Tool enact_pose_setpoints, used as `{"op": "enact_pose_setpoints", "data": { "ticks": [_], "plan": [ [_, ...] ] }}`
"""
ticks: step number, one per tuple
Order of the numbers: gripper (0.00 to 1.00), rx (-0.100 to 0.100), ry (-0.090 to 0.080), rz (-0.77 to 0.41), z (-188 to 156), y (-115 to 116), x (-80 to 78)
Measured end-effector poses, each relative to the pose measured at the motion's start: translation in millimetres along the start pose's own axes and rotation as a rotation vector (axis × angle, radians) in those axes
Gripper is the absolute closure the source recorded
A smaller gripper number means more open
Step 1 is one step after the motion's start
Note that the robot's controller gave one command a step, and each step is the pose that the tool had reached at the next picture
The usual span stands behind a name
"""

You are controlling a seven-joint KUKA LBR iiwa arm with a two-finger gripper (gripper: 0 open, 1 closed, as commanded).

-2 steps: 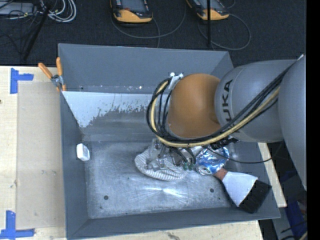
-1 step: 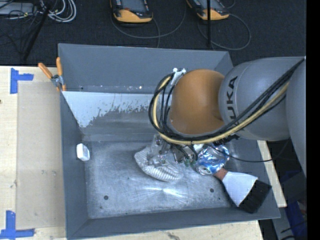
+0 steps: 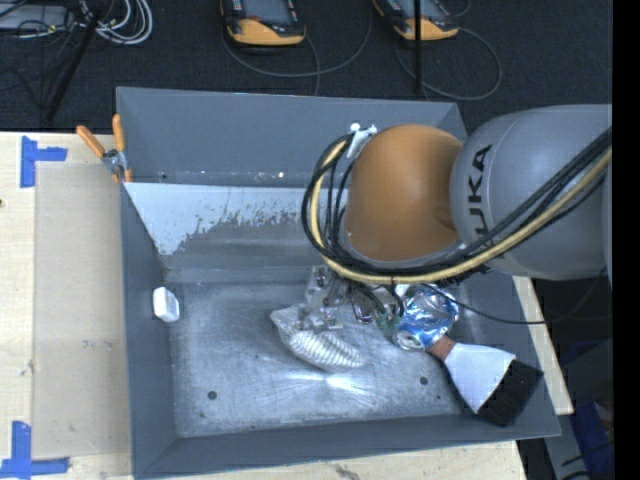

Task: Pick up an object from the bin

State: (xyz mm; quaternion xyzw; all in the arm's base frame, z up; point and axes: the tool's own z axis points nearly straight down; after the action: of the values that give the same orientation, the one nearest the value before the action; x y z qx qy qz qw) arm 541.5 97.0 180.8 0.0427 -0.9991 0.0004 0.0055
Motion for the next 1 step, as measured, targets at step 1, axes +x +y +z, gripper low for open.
{"op": "enact_pose_setpoints", "data": {
  "ticks": [1],
  "plan": [
    [1.0, -0.002, -0.029, -0.003, -2.5, 1.5, -9.0]
  ]
}}
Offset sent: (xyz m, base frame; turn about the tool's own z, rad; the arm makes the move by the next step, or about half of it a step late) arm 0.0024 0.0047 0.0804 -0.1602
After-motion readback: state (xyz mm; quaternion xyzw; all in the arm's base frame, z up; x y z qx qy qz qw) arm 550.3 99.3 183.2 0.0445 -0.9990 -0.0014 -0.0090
